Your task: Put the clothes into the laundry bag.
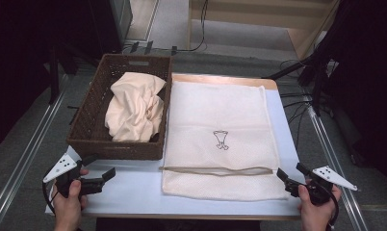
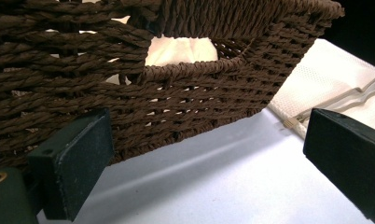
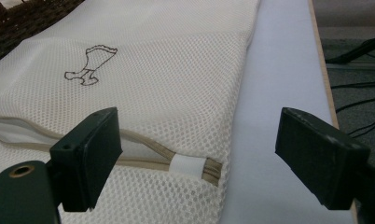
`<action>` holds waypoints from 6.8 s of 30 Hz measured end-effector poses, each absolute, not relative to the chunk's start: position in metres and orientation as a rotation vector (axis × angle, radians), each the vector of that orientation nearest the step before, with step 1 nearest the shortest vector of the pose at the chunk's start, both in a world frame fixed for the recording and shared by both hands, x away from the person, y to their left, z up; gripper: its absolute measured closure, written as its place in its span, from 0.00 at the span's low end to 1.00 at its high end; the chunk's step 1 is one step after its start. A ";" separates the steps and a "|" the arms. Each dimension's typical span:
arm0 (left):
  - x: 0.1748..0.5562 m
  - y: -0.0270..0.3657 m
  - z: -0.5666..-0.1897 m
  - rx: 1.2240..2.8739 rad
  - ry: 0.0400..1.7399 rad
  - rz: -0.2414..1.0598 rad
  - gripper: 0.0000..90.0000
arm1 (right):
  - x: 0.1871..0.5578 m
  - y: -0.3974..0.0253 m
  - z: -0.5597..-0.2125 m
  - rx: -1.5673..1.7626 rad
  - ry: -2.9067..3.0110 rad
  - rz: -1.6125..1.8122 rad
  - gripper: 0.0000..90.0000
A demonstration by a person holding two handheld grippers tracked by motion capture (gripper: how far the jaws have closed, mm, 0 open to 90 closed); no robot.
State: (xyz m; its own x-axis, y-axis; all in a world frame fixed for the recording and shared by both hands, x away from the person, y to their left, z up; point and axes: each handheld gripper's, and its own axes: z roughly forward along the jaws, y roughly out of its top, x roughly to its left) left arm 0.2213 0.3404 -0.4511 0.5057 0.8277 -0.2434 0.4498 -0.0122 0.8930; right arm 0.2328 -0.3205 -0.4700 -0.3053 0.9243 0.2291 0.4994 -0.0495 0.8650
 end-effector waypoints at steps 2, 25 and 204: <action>0.221 0.340 -0.450 1.643 1.110 0.432 0.02 | 0.234 -0.319 -0.470 1.500 1.808 1.314 0.16; 0.223 0.249 -0.452 1.826 0.971 0.311 0.97 | 0.241 -0.242 -0.463 1.372 1.972 1.359 0.39; 0.476 0.303 -0.407 1.783 1.767 0.362 0.05 | 0.279 -0.170 -0.464 1.187 2.179 1.333 0.93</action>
